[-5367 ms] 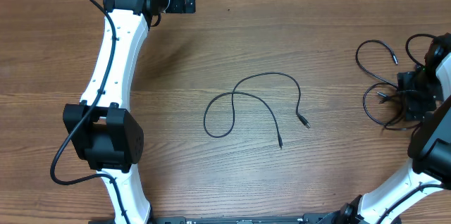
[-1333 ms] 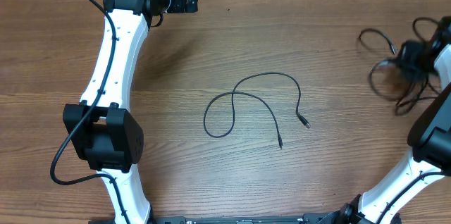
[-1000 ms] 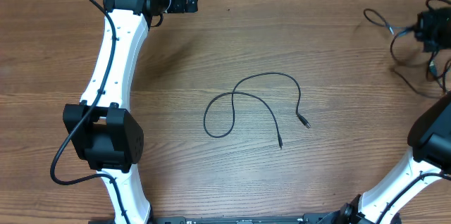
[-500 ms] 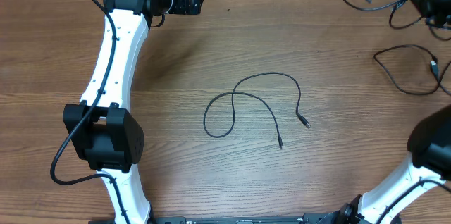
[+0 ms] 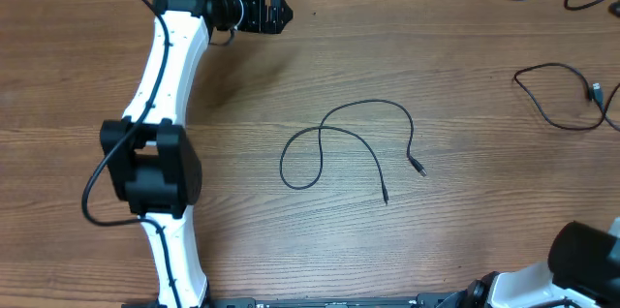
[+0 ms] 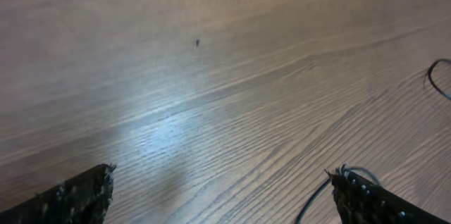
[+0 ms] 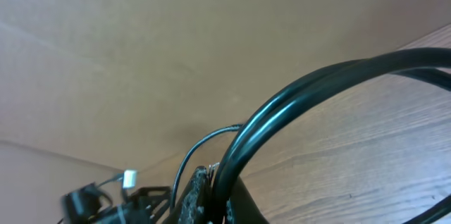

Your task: Untangle cables

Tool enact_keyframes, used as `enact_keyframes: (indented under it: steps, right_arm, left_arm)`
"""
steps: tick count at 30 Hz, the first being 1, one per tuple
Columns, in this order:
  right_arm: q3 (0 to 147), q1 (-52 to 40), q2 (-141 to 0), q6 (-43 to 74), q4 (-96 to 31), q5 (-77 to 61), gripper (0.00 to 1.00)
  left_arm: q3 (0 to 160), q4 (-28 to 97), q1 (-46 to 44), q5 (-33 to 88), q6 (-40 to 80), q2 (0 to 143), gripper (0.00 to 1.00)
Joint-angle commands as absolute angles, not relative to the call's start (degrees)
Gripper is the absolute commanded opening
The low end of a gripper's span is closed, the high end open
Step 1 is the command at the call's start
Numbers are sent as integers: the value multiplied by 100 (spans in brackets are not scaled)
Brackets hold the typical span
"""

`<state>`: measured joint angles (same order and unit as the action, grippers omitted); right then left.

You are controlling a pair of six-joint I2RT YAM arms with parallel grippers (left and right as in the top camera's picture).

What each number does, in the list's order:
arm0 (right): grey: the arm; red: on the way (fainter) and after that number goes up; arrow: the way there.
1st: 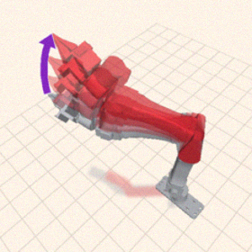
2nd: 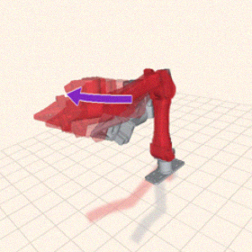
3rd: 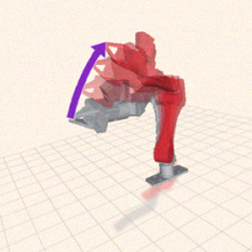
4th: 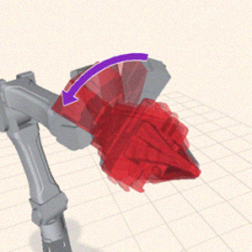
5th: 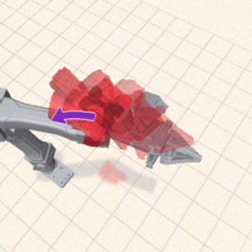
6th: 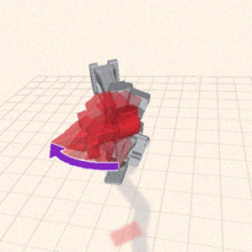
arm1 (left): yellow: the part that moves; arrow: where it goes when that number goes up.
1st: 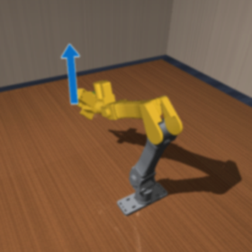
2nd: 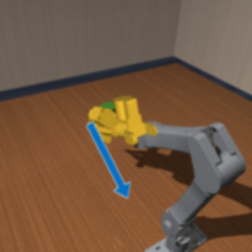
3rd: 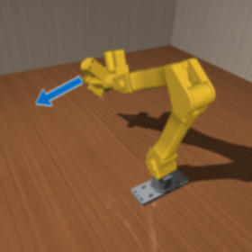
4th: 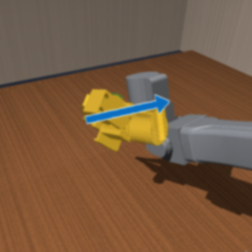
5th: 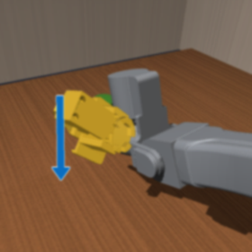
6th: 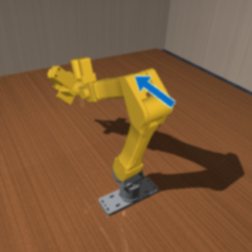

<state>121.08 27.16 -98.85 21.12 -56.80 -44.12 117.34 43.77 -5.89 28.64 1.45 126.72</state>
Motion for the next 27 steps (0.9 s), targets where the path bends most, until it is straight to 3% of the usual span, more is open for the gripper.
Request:
enact_keyframes:
  steps: [1,9,15,19,27]
  right_arm:
    - [12199,2464,-9885,2038,-5913,-3612,4]
    - [12195,2121,-9904,2414,-6681,-1761,4]
    - [12195,2274,-9771,3267,-8184,563,4]
    - [12195,2668,-9504,3861,-9085,1632,4]
    - [12084,4034,-8954,4278,-9706,1984,4]
  left_arm:
    - [11824,4230,-554,3179,40,12783,100]
    - [11826,3715,-552,3420,163,12772,100]
    - [11878,3719,-552,3461,178,12772,100]
    - [11963,3684,-552,3459,176,12770,100]
    - [12018,3481,-552,3485,307,12772,99]
